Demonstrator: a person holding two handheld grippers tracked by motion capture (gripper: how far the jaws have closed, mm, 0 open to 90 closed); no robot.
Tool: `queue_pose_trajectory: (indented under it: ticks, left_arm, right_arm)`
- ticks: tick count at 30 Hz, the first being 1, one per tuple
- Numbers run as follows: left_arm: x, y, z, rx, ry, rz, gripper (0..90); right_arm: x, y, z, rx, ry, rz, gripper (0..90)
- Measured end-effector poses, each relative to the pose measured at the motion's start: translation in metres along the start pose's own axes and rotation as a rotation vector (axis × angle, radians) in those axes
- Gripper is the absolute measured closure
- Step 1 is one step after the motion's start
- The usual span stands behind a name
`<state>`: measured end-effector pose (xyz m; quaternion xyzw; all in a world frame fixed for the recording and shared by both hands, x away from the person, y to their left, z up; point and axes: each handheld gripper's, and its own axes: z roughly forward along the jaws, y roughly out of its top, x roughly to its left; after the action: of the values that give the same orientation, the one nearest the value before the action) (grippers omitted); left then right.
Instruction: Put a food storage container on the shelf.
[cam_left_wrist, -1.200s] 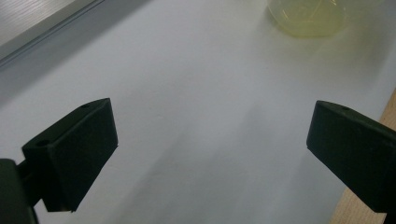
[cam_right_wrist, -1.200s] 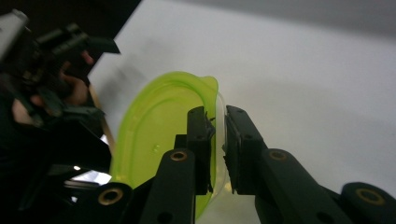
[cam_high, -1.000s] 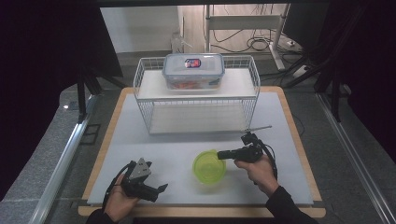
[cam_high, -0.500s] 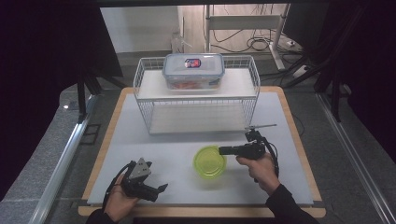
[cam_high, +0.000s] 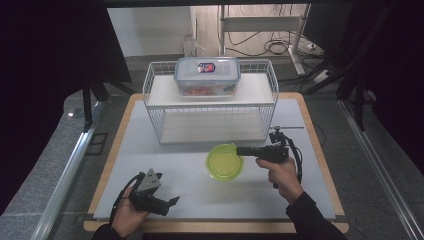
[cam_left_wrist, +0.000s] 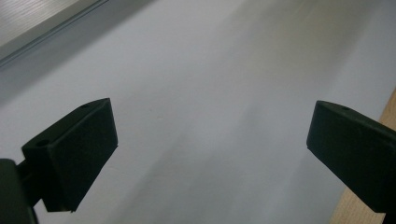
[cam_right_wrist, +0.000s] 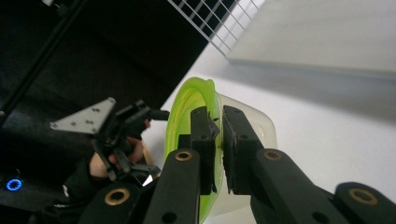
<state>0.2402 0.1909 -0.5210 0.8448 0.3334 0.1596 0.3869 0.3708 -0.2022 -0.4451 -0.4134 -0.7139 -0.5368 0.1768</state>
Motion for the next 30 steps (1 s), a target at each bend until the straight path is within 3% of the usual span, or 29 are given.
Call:
queue_pose_trajectory:
  ticks: [12, 30]
  left_arm:
    - [0.001, 0.001, -0.004, -0.044, -0.002, -0.02, 1.4]
    - [0.002, 0.001, -0.003, -0.039, -0.007, -0.01, 1.4]
  right_arm:
    - [0.021, 0.028, -0.011, -0.062, 0.036, -0.02, 83.9]
    - [0.045, 0.069, -0.029, -0.15, 0.063, -0.036, 83.9]
